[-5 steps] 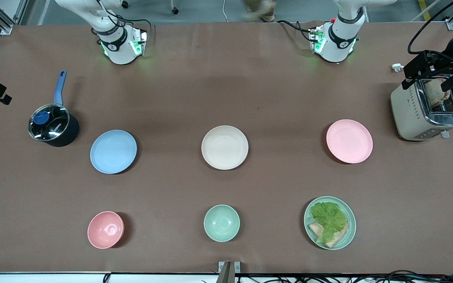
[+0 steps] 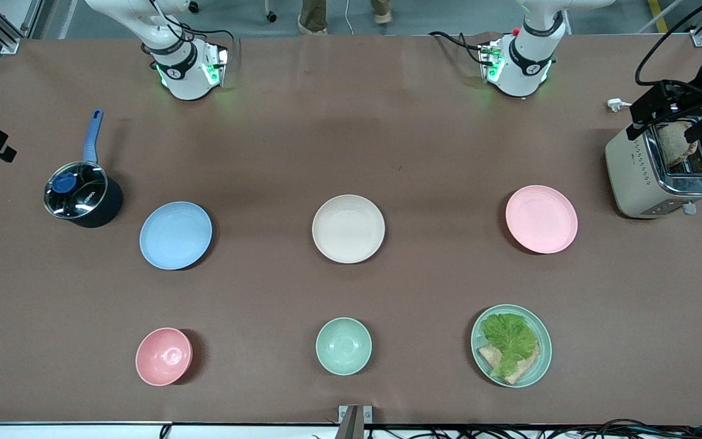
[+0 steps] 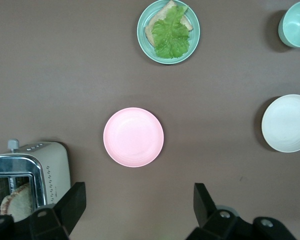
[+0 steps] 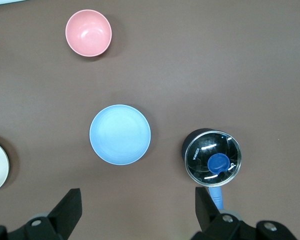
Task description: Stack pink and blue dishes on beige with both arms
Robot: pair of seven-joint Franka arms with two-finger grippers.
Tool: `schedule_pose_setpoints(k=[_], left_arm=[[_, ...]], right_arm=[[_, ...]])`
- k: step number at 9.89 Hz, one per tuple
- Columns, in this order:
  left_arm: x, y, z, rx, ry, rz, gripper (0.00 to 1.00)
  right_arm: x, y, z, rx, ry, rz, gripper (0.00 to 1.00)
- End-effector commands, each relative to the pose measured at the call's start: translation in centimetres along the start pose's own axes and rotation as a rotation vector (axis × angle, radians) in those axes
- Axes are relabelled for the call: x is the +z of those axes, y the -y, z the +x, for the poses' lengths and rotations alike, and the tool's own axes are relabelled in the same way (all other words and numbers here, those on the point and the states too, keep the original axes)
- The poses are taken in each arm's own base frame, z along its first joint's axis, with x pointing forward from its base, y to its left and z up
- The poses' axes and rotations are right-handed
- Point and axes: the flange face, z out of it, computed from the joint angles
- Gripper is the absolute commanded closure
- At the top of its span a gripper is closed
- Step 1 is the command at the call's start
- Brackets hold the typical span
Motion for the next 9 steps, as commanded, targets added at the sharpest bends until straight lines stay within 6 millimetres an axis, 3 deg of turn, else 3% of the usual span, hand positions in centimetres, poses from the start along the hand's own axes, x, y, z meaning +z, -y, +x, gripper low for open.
schedule_pose_setpoints(k=[1, 2, 3, 4, 7, 9], left_arm=[[4.5, 4.0, 1.3, -0.056, 0.074, -0.030, 0.06], [7.0, 5.0, 1.8, -0.051, 0.075, -0.031, 0.06], [10.8, 6.7, 1.9, -0.073, 0.088, -0.030, 0.05], [14.9, 7.2, 2.1, -0.079, 0.074, -0.027, 0.04], [31.7, 9.3, 0.1, -0.058, 0.016, 0.001, 0.04], [39.6, 10.0, -0.9, -0.026, 0.036, 0.016, 0.06]], right_arm=[[2.2, 0.7, 1.0, -0.076, 0.036, 0.004, 0.00], [5.1, 1.2, 1.9, -0.075, 0.080, 0.069, 0.00], [9.3, 0.6, 2.7, -0.051, 0.142, 0.121, 0.00], [13.4, 0.0, 3.2, -0.051, 0.137, 0.156, 0.00], [28.9, -2.9, 2.7, -0.106, 0.082, 0.221, 0.00], [37.4, -4.4, 1.9, -0.154, 0.083, 0.241, 0.00]])
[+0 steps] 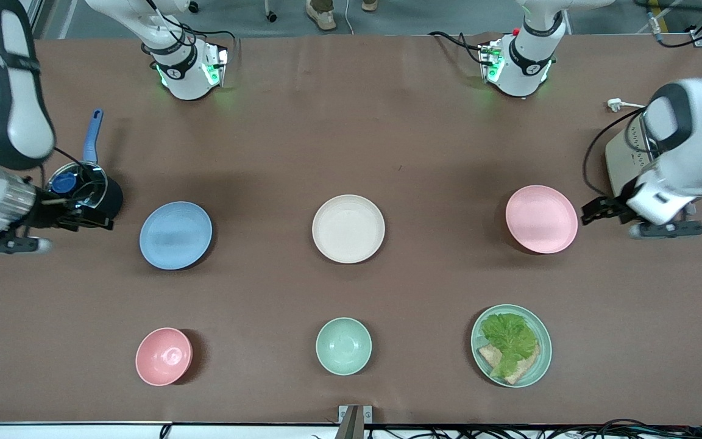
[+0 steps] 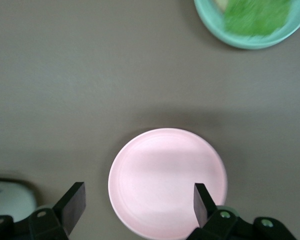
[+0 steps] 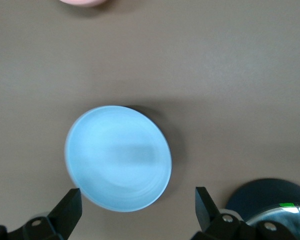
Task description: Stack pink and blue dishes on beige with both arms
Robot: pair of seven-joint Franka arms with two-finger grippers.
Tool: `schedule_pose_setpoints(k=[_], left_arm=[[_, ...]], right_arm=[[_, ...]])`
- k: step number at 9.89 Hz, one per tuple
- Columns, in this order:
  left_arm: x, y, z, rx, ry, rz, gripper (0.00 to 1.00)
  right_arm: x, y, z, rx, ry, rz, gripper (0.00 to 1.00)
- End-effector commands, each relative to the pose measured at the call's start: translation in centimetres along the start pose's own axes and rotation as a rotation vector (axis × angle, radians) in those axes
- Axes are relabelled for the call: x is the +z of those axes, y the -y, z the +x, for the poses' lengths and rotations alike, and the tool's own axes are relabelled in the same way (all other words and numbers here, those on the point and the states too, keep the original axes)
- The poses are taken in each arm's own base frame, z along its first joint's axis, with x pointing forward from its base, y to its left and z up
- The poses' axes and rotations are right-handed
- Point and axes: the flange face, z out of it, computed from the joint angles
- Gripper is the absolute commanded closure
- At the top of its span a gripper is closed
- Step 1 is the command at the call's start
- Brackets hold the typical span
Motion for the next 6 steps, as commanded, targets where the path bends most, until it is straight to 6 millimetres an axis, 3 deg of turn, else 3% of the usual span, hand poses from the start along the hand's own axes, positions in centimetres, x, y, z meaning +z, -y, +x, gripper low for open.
schedule_pose_setpoints(k=[1, 3, 6], left_arm=[[8.0, 0.6, -1.6, 0.014, 0.035, 0.007, 0.07], [11.3, 2.3, -2.9, 0.010, 0.023, 0.020, 0.11], [13.4, 3.3, -4.3, 0.008, 0.039, 0.023, 0.24]], right_arm=[[6.8, -2.5, -1.3, -0.039, 0.003, 0.033, 0.00], [11.1, -3.7, -1.9, -0.024, 0.016, 0.050, 0.04], [14.2, -4.1, -2.3, 0.016, 0.027, 0.095, 0.27]])
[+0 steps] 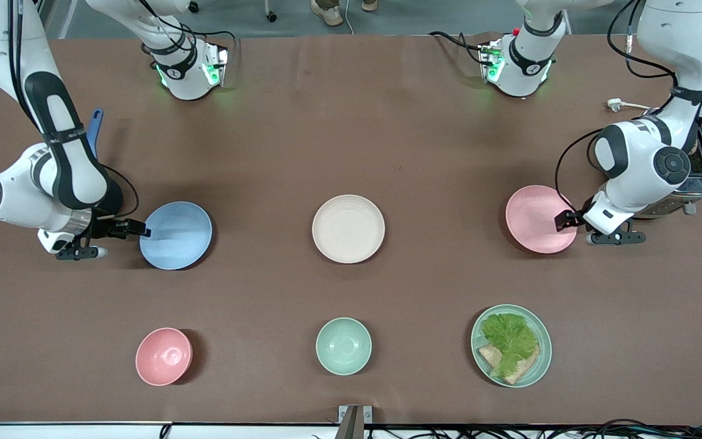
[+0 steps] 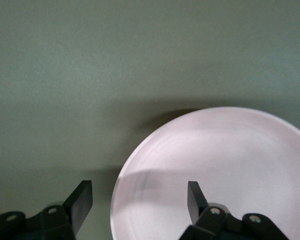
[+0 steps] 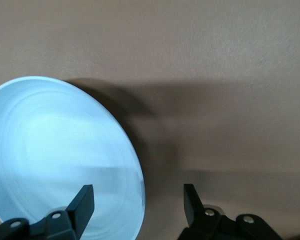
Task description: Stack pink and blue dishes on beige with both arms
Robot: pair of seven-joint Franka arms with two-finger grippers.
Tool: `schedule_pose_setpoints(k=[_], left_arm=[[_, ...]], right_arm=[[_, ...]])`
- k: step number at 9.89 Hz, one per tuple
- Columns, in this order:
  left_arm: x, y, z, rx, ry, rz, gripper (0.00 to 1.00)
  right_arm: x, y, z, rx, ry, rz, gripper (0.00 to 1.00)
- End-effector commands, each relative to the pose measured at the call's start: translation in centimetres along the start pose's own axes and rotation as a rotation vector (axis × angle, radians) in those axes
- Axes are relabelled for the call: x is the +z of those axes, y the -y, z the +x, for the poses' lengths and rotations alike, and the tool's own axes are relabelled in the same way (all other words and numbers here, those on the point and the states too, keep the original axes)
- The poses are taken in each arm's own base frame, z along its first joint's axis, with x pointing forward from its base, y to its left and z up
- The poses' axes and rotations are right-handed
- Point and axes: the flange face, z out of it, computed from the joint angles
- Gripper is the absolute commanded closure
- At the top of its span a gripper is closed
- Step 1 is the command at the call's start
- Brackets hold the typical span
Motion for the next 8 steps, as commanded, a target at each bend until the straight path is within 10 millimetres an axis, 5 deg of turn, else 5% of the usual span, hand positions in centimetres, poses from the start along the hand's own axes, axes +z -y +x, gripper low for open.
schedule_pose_setpoints(k=[1, 4, 5, 6, 8], left_arm=[[2.2, 0.9, -1.5, -0.021, 0.025, -0.010, 0.30], [3.0, 2.2, -2.6, -0.042, 0.014, -0.103, 0.39], [3.2, 3.2, -3.0, -0.067, -0.004, -0.149, 0.43], [3.5, 3.5, -3.3, -0.076, -0.022, -0.190, 0.51], [3.8, 3.7, -3.7, -0.094, -0.045, -0.242, 0.74]], right_arm=[[1.6, -0.5, -0.5, 0.005, -0.012, 0.045, 0.35], [2.8, -0.6, -0.8, 0.023, -0.008, 0.082, 0.47], [2.9, -0.7, -0.8, 0.029, -0.004, 0.089, 0.62], [2.8, -0.8, -0.8, 0.043, -0.008, 0.091, 0.95], [1.9, -0.5, -0.3, 0.040, 0.021, 0.135, 0.99]])
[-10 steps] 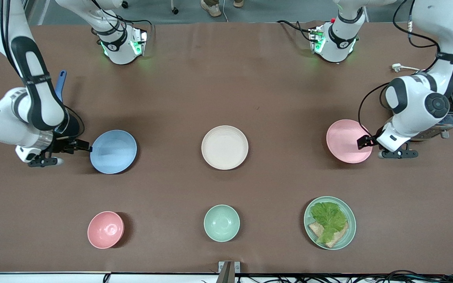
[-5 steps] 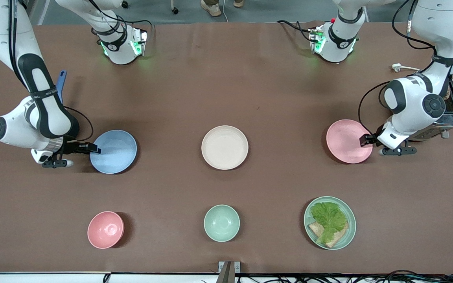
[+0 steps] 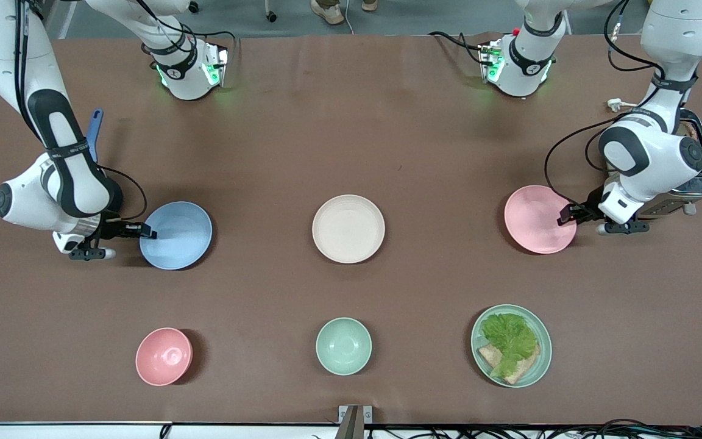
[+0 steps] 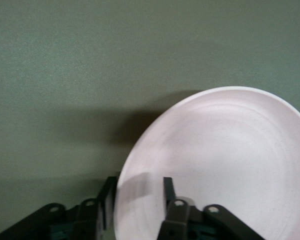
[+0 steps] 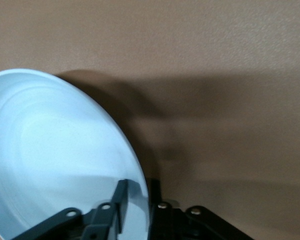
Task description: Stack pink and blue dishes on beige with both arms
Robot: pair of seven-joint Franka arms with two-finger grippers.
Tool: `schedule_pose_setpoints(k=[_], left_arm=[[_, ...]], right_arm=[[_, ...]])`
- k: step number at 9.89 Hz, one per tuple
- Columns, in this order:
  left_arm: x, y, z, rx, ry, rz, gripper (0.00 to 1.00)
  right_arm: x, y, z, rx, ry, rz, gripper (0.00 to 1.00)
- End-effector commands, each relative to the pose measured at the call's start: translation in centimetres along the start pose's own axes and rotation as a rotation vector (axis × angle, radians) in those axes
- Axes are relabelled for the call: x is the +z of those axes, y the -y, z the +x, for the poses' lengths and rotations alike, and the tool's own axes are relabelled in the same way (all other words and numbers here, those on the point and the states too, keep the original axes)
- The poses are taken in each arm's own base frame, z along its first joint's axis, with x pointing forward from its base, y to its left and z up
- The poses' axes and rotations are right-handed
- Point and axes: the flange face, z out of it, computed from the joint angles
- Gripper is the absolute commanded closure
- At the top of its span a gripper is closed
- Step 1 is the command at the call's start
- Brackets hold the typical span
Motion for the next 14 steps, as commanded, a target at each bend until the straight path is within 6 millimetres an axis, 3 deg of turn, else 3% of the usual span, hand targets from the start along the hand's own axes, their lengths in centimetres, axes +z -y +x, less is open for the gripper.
schedule_pose_setpoints(k=[1, 2, 4, 6, 7, 9, 12, 13, 14], left_arm=[[1.6, 0.5, -0.9, -0.002, 0.006, -0.014, 0.88], [1.4, 0.2, -0.8, 0.002, 0.004, -0.015, 0.95], [0.4, -0.3, -0.4, 0.013, -0.015, -0.018, 0.99], [-4.1, -2.8, 0.7, 0.037, -0.043, -0.085, 1.00], [-6.5, -5.4, 1.3, 0.049, -0.056, -0.125, 1.00], [-8.6, -13.9, 2.3, 0.173, -0.079, -0.165, 1.00], [-6.9, -28.7, 1.1, 0.165, -0.018, -0.234, 1.00], [-6.6, -33.5, 0.2, 0.156, 0.008, -0.263, 1.00], [-4.9, -37.0, -0.8, 0.178, 0.045, -0.268, 0.99]], right_arm=[[-1.4, 0.1, 0.5, 0.000, 0.016, 0.062, 0.99], [-2.3, 0.2, 1.0, 0.002, 0.021, 0.075, 0.99], [-6.4, 0.9, 2.6, 0.016, 0.054, 0.115, 0.99], [-10.7, 2.1, 4.3, 0.051, 0.095, 0.137, 1.00], [-12.3, 2.9, 4.8, 0.063, 0.115, 0.133, 0.99], [-15.1, 4.6, 5.5, 0.100, 0.139, 0.129, 1.00], [-17.8, 10.0, 6.0, 0.108, 0.157, 0.089, 1.00], [-17.9, 11.9, 6.0, 0.124, 0.159, 0.077, 0.99], [-17.5, 13.5, 5.9, 0.122, 0.168, 0.074, 1.00]])
